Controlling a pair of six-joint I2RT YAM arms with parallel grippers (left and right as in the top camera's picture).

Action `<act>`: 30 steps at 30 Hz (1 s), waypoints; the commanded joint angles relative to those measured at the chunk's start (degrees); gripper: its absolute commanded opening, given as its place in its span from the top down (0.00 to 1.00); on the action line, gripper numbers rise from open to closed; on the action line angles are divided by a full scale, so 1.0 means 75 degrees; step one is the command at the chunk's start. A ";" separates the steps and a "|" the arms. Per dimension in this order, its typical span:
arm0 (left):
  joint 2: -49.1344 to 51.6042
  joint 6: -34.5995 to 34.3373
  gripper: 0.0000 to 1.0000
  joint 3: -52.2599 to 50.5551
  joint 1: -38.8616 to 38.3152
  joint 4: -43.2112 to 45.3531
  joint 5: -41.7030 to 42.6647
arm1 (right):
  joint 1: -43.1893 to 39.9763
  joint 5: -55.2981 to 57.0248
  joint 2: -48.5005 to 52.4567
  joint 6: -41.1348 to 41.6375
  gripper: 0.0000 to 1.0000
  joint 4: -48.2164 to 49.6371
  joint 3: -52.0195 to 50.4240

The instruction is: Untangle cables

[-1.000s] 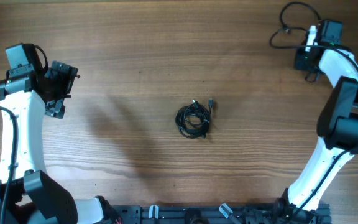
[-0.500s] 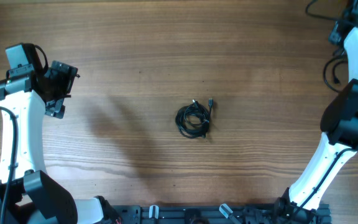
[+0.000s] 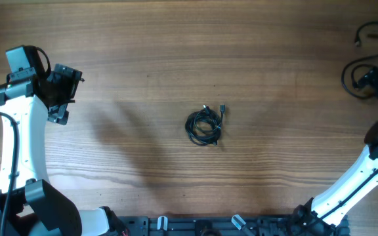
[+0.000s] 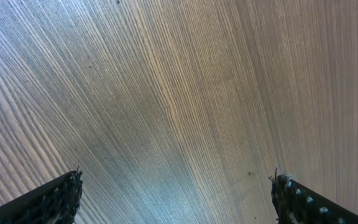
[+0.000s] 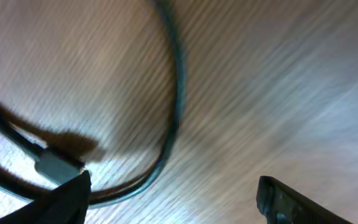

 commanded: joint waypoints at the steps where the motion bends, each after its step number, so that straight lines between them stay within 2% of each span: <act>1: -0.0114 0.0067 0.00 0.0076 -0.0003 0.0020 -0.0050 | 0.0076 -0.1172 0.0111 -0.0128 0.20 0.0452 -0.0679; 2: -0.0114 0.0070 0.00 0.0076 0.0000 0.0020 -0.0050 | 0.0082 -0.1492 0.0111 -0.0117 0.22 0.0659 -0.0889; 4: -0.0114 0.0067 0.00 0.0076 0.0000 0.0020 -0.0050 | 0.0125 -0.2127 0.0111 0.0149 0.39 0.0965 -0.1137; 5: -0.0114 0.0070 0.00 0.0076 0.0000 0.0020 -0.0050 | 0.0178 -0.2291 0.0111 0.0356 0.53 0.1020 -0.1137; 8: -0.0114 0.0070 0.00 0.0076 0.0000 0.0026 -0.0050 | 0.0516 -0.3281 0.0111 0.1174 0.74 0.1469 -0.1137; 10: -0.0114 0.0070 0.00 0.0076 0.0000 0.0026 -0.0050 | 0.0863 -0.3777 0.0111 0.1629 0.81 0.1918 -0.1137; 14: -0.0114 0.0070 0.00 0.0076 0.0000 0.0044 -0.0052 | 0.1836 -0.3803 0.0111 0.2815 0.84 0.3302 -0.1134; 16: -0.0114 0.0070 0.00 0.0076 0.0000 0.0047 -0.0052 | 0.2119 -0.4176 0.0111 0.3104 0.83 0.4202 -0.1026; 17: -0.0114 0.0070 0.00 0.0076 0.0000 0.0047 -0.0052 | 0.2145 -0.4191 0.0111 0.3069 0.75 0.4141 -0.0775; 20: -0.0114 0.0070 0.00 0.0076 0.0000 0.0050 -0.0052 | 0.1955 -0.3654 0.0108 0.2363 0.35 0.2798 0.0236; 21: -0.0114 0.0070 0.00 0.0076 0.0000 0.0050 -0.0052 | 0.1880 -0.3005 0.0108 0.2168 0.26 0.2192 0.0548; 22: -0.0114 0.0070 0.00 0.0076 0.0000 0.0050 -0.0052 | 0.1807 -0.1813 0.0108 0.1926 0.23 0.1428 0.0889; 25: -0.0114 0.0070 0.00 0.0076 0.0000 0.0050 -0.0050 | 0.1801 0.0466 0.0117 0.1411 0.24 0.0694 0.0772; 27: -0.0114 0.0070 0.00 0.0076 0.0000 0.0047 -0.0050 | 0.1760 0.0938 0.0154 0.1376 0.32 0.0764 0.0356; 30: -0.0114 0.0070 0.00 0.0076 0.0000 0.0047 -0.0050 | 0.1626 0.0933 0.0309 0.1431 0.32 0.1017 0.0050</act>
